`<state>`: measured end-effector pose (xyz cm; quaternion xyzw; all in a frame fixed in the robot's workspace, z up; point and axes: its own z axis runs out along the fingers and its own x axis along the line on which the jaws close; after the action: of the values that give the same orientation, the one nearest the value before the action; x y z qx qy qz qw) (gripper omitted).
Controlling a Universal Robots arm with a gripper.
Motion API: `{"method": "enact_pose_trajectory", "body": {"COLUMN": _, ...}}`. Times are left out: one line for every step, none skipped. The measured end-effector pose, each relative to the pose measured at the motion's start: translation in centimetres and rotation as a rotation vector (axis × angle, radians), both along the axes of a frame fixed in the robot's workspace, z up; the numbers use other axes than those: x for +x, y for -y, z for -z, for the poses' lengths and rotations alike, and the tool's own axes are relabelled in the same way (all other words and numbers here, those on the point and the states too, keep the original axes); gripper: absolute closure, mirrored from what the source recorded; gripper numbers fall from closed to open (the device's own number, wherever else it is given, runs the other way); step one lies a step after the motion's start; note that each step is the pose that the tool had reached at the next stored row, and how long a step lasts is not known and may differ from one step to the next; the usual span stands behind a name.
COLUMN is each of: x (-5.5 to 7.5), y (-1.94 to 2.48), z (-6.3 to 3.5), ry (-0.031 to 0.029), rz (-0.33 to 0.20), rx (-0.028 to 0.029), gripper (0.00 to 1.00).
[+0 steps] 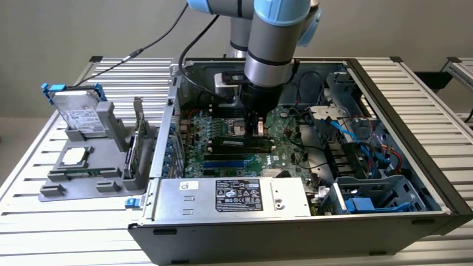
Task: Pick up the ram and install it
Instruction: 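Insert the ram into the slot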
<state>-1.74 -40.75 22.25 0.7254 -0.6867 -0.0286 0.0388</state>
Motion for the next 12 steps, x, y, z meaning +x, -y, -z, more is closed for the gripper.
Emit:
{"method": "enact_pose_trajectory", "body": {"x": 0.0, "y": -0.06, "z": 0.01, "ry": -0.0039, "rz": -0.001, "rx": -0.0046, "gripper": 0.86}}
{"method": "enact_pose_trajectory", "body": {"x": -0.02, "y": -0.11, "z": 0.0, "ry": -0.0091, "rz": -0.002, "rx": -0.0094, "gripper": 0.86}}
{"method": "enact_pose_trajectory", "body": {"x": -0.04, "y": -0.15, "z": -0.01, "ry": -0.0145, "rz": -0.003, "rx": -0.0137, "gripper": 0.86}}
{"method": "enact_pose_trajectory", "body": {"x": -0.05, "y": -0.2, "z": -0.01, "ry": -0.0188, "rz": -0.004, "rx": -0.0171, "gripper": 0.86}}
{"method": "enact_pose_trajectory", "body": {"x": -0.05, "y": -0.26, "z": -0.01, "ry": -0.022, "rz": -0.004, "rx": -0.0204, "gripper": 0.86}}
{"method": "enact_pose_trajectory", "body": {"x": -0.04, "y": -0.32, "z": -0.01, "ry": -0.0238, "rz": -0.005, "rx": -0.0228, "gripper": 0.86}}
{"method": "enact_pose_trajectory", "body": {"x": -0.04, "y": -0.37, "z": -0.02, "ry": -0.0248, "rz": -0.005, "rx": -0.0245, "gripper": 0.86}}
{"method": "enact_pose_trajectory", "body": {"x": -0.05, "y": -0.44, "z": -0.03, "ry": -0.0258, "rz": -0.005, "rx": -0.0271, "gripper": 0.86}}
{"method": "enact_pose_trajectory", "body": {"x": -0.05, "y": -0.54, "z": -0.07, "ry": -0.0264, "rz": -0.005, "rx": -0.0308, "gripper": 0.86}}
{"method": "enact_pose_trajectory", "body": {"x": -0.05, "y": -0.61, "z": -0.13, "ry": -0.0265, "rz": -0.005, "rx": -0.0335, "gripper": 0.86}}
{"method": "enact_pose_trajectory", "body": {"x": -0.05, "y": -0.68, "z": -0.3, "ry": -0.0265, "rz": -0.005, "rx": -0.0367, "gripper": 0.86}}
{"method": "enact_pose_trajectory", "body": {"x": -0.05, "y": -0.73, "z": -0.53, "ry": -0.0265, "rz": -0.005, "rx": -0.0401, "gripper": 0.86}}
